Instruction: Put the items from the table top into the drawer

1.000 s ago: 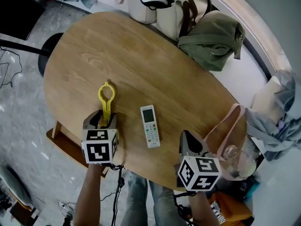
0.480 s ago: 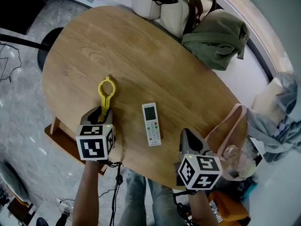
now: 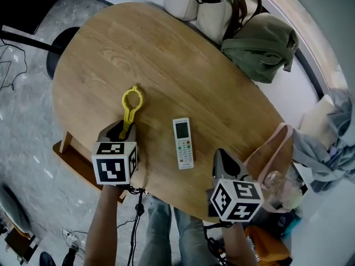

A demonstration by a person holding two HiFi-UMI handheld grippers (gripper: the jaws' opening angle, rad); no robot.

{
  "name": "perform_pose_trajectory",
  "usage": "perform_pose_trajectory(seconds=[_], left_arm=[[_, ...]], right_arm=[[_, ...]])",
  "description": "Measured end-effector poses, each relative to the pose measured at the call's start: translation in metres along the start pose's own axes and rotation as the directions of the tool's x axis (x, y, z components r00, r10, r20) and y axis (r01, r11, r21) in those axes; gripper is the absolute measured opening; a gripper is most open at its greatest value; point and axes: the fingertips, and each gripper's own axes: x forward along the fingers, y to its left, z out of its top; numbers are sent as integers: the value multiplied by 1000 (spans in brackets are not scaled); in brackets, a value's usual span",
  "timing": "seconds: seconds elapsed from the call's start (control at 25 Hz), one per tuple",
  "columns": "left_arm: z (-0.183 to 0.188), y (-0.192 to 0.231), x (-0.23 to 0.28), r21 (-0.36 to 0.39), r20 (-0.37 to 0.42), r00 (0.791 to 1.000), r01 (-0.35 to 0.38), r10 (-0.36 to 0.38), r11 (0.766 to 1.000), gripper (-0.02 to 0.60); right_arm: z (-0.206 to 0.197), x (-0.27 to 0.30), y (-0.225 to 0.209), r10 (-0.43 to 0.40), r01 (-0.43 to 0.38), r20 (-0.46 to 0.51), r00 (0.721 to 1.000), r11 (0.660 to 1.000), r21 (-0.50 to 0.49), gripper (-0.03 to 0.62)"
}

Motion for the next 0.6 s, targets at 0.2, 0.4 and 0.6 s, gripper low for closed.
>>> perform_pose_trajectory(seconds=[0.2, 0.4, 0.6], left_arm=[[-4, 2, -9, -50, 29, 1000, -11, 12, 999, 109], [-13, 7, -23, -114, 53, 998, -22, 28, 993, 109], [-28, 21, -42, -170, 72, 996, -37, 50, 985, 108]], right_arm=[[-1, -1, 4, 0, 0, 6, 1000, 1000, -9, 5], [-4, -3, 15, 12, -12, 8, 1000, 1000, -25, 6], [-5, -8, 29, 30, -29, 16, 999, 998, -61, 5]])
